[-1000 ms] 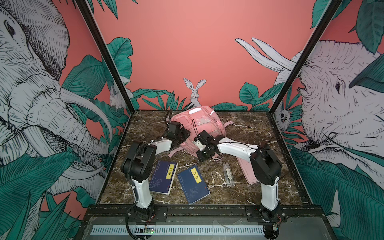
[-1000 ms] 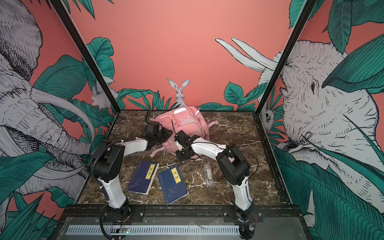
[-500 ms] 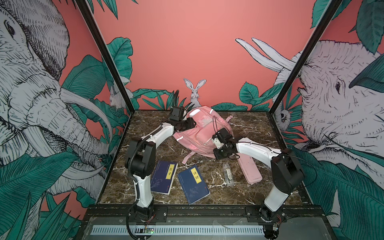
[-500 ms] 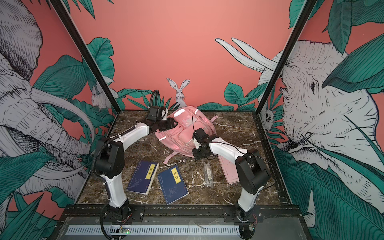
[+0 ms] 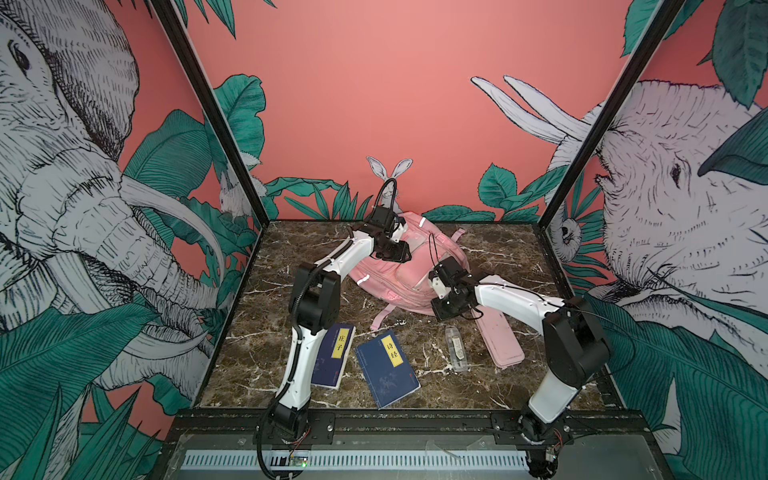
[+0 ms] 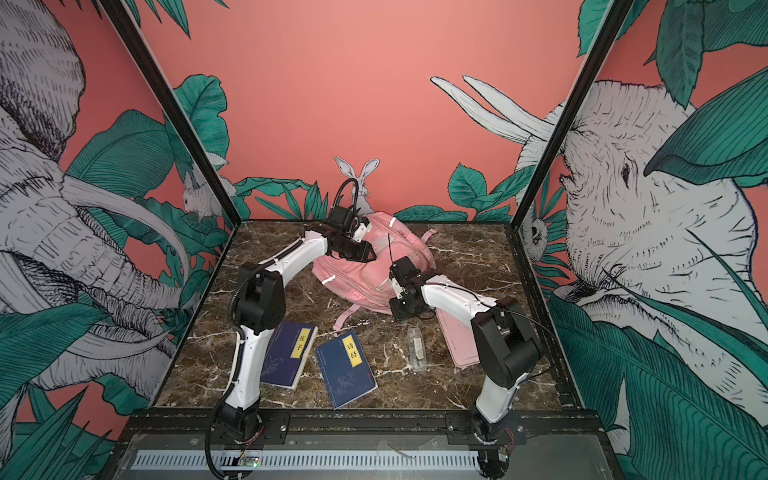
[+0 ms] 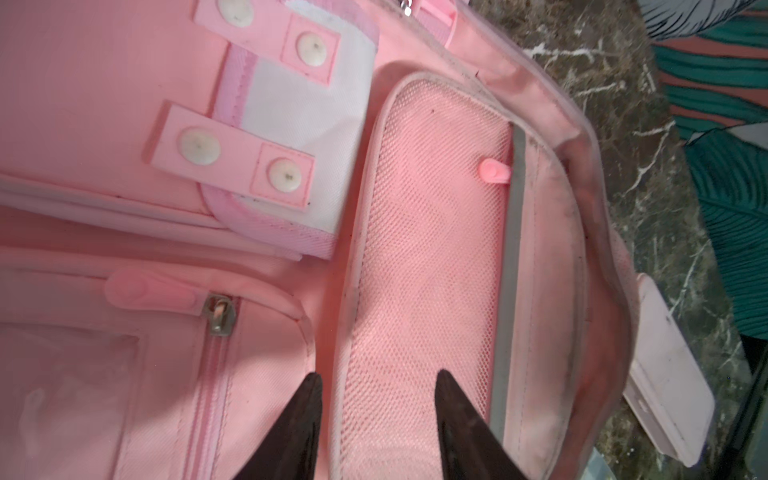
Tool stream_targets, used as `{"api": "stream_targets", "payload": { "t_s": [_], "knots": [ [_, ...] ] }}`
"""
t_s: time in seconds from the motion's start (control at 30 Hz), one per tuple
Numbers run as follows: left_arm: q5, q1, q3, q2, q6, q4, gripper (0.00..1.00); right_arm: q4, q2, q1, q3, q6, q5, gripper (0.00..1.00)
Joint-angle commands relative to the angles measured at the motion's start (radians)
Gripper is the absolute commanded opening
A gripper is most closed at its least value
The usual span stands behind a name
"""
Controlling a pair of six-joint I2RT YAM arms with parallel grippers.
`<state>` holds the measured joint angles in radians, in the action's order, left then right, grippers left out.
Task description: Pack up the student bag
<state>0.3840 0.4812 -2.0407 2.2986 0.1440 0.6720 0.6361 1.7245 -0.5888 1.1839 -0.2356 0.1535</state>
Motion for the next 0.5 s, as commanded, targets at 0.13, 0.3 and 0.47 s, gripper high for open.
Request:
{"api": "stream_targets", "payload": {
  "t_s": [0.13,0.3,0.47],
  "knots": [
    [-0.025,0.011,-0.076,0.05,-0.082,0.086,0.46,-0.022,-0.034,-0.004,-0.013,-0.006,0.035,0.0],
    [0.026,0.021,-0.096,0.087,-0.078,0.091,0.44,-0.022,-0.028,-0.008,-0.011,-0.002,0.038,0.0],
    [0.052,0.022,-0.085,0.088,-0.069,0.071,0.39,-0.01,-0.023,-0.011,0.0,0.008,0.041,0.0]
  ]
}}
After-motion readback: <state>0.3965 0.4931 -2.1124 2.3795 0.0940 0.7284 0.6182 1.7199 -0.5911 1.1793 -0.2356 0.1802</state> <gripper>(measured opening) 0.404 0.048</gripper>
